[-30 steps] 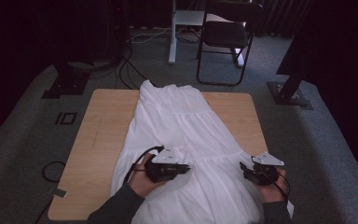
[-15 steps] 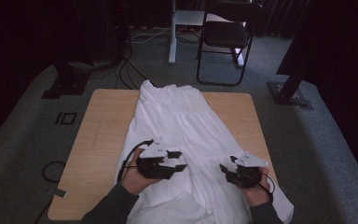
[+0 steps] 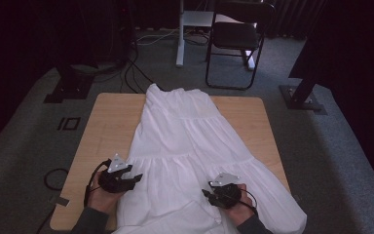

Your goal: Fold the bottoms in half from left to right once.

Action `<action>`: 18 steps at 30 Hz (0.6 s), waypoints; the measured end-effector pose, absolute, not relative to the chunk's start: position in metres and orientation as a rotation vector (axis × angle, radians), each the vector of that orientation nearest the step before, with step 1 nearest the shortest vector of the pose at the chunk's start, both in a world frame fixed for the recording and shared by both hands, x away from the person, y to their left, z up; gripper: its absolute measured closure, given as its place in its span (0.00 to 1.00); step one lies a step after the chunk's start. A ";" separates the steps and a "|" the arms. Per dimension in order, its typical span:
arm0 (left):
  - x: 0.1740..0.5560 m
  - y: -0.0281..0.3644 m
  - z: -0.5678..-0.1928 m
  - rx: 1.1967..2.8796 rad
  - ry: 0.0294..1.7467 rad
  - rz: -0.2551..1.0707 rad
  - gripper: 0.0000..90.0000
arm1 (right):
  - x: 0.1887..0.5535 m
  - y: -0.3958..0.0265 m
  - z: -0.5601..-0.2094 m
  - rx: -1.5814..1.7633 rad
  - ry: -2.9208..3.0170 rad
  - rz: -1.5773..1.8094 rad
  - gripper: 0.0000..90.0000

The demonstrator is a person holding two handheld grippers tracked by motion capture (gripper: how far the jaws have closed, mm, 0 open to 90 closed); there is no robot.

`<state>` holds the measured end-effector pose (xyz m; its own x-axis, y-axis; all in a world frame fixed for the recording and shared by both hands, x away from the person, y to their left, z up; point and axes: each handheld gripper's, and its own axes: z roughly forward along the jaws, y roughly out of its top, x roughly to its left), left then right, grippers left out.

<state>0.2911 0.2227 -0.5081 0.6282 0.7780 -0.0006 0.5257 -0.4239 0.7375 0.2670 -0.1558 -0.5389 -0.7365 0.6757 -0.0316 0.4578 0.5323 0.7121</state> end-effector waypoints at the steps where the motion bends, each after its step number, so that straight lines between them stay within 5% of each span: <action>1: 0.290 0.230 -0.513 2.123 1.043 0.439 0.48 | 0.267 -0.157 -0.538 0.939 2.468 1.021 0.88; 2: 0.290 0.230 -0.513 2.123 1.043 0.439 0.48 | 0.267 -0.157 -0.538 0.939 2.468 1.021 0.88; 3: 0.289 0.233 -0.516 2.115 1.057 0.437 0.48 | 0.264 -0.160 -0.531 0.938 2.402 1.039 0.99; 12: 0.290 0.224 -0.509 2.103 1.021 0.438 0.45 | 0.245 -0.198 -0.475 0.897 2.110 1.190 0.99; 14: 0.290 0.214 -0.507 2.117 0.992 0.440 0.44 | 0.237 -0.255 -0.441 1.028 1.831 1.190 0.99; 18: 0.295 0.201 -0.511 2.136 0.975 0.416 0.43 | 0.249 -0.292 -0.449 1.149 1.779 1.029 0.99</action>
<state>0.2946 0.2007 -0.5105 0.6589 0.7522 -0.0110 0.5125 -0.4381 0.7385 0.2486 -0.2920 -0.4493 -0.2996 0.9386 -0.1713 0.3195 0.2679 0.9089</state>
